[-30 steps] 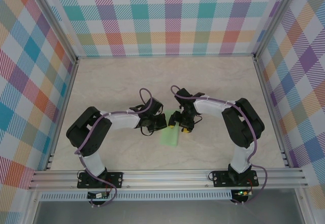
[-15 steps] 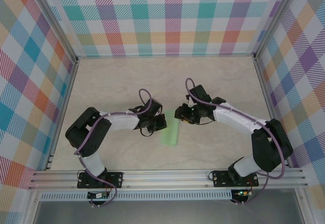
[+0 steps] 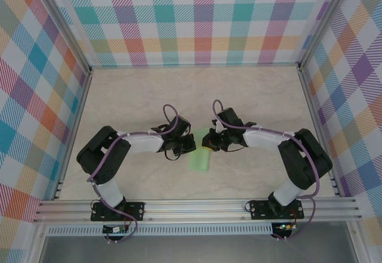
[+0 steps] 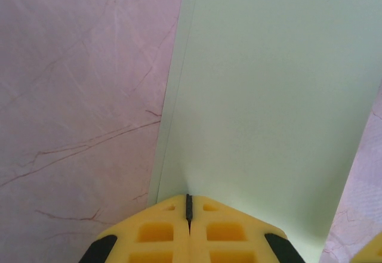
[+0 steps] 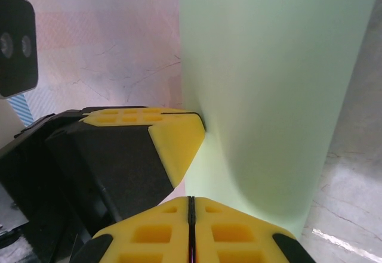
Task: Fold a paper plane with a square sheet of paper (pick it up from the middle)
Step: Hold the square sheet of paper at the center of the table, then fold the square sheet of paper in half at the center of the table.
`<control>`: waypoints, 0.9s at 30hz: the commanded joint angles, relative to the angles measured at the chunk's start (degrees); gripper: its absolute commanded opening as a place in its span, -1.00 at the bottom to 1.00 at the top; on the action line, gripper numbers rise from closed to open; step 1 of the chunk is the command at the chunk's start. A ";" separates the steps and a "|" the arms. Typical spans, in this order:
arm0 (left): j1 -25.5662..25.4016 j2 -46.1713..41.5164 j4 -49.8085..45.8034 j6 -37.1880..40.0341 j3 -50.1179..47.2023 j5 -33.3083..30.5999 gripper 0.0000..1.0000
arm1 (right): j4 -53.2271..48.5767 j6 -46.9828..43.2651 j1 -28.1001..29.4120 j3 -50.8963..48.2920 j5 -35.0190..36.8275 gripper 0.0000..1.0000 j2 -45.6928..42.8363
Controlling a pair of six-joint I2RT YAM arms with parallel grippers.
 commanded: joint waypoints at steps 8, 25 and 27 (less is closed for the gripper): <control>-0.82 0.19 -2.71 0.08 -1.75 -0.60 -1.00 | 3.11 -3.36 -1.21 -5.82 1.01 -0.82 1.62; -0.82 -0.17 -3.23 0.30 -1.93 -0.68 -1.00 | 6.81 -4.07 -2.11 -10.09 -2.09 -0.81 -2.95; -0.82 -0.29 -3.32 0.42 -2.14 -0.73 -1.00 | 8.97 -3.34 -2.11 -10.41 -3.62 -0.80 -4.89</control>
